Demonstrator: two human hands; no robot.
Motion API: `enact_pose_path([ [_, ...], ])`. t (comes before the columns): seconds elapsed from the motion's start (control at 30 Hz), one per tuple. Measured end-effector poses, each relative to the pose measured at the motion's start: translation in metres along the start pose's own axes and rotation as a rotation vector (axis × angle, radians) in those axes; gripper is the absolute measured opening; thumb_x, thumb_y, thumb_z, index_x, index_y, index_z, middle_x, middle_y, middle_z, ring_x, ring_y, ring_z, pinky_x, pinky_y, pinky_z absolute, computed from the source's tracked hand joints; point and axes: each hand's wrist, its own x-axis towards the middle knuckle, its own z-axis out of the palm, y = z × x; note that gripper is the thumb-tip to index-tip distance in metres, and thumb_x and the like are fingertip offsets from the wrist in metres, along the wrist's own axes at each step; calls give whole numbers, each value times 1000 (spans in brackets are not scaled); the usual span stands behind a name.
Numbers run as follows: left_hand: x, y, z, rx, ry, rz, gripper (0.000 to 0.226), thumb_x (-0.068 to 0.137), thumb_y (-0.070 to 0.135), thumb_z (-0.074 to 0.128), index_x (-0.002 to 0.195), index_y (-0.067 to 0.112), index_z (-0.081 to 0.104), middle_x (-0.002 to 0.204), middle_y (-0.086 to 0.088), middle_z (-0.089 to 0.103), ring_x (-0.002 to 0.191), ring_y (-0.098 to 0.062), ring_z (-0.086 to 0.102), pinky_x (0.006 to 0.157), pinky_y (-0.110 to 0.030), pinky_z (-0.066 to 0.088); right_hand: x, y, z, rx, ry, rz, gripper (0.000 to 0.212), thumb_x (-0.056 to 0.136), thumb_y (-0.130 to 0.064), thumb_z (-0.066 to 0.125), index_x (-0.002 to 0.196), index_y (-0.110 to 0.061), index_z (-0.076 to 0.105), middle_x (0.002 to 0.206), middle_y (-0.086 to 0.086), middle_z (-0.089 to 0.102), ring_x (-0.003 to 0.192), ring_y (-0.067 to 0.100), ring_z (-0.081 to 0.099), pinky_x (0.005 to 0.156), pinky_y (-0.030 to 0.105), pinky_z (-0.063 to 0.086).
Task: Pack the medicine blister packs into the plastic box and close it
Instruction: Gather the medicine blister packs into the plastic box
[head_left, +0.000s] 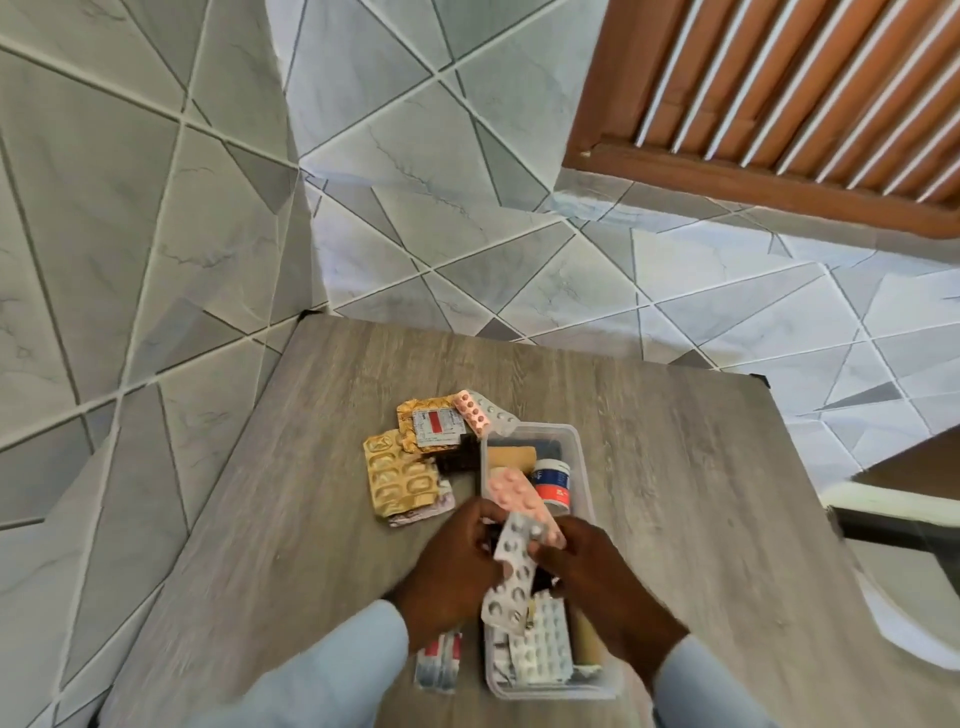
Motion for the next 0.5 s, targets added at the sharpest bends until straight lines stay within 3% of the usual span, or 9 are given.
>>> enact_pose_path([
  [0.13,4,-12,41,283,-54,-76,55,80,4,57,124,36,46,113,-2,62,102,-20,63,84,-33,54,-17,42,-24,-384,138,69,5,85,-16,62,86,-20,61,80,-4,67,66,3,63,58,15,52],
  [0.17,3,-11,45,412,-48,-46,55,82,6,53,128,35,45,120,-3,60,109,-22,60,91,-33,51,-19,49,-25,-443,149,46,5,85,-17,60,87,-22,60,82,-5,66,71,5,64,61,16,52],
  [0.23,-1,-8,45,659,-30,43,50,84,11,50,130,31,48,130,-2,57,121,-22,54,100,-29,43,-21,56,-21,-690,114,-6,15,89,-24,52,101,-19,59,104,3,65,97,19,63,82,26,48],
  [0.3,-6,-1,44,781,-56,112,39,89,15,48,125,27,54,130,-1,56,122,-21,52,93,-21,37,-25,58,-16,-925,117,-41,26,95,-28,46,115,-15,56,120,8,59,111,24,57,91,29,42],
  [0.33,-7,0,44,829,-72,133,34,90,17,47,122,26,57,127,0,58,120,-20,53,86,-18,35,-26,59,-16,-1008,146,-94,24,91,-30,54,110,-15,60,114,9,62,104,22,61,87,28,45],
  [0.4,-10,-5,45,919,-81,155,28,91,23,47,116,26,59,120,1,62,113,-19,57,80,-18,36,-28,62,-12,-1104,183,-192,25,58,-37,83,71,-22,68,70,4,67,60,12,66,54,20,49],
  [0.43,-12,-6,47,961,-84,159,27,91,26,46,116,26,59,117,0,64,110,-20,59,81,-21,39,-28,68,-11,-1153,192,-240,28,44,-36,86,55,-24,63,51,3,59,42,9,59,40,19,43],
  [0.5,-15,-12,53,1090,-95,162,28,92,25,44,116,25,58,114,-2,65,107,-24,60,87,-30,46,-22,82,-8,-1162,196,-259,25,42,-29,83,45,-23,58,42,3,51,30,11,51,31,21,37],
])
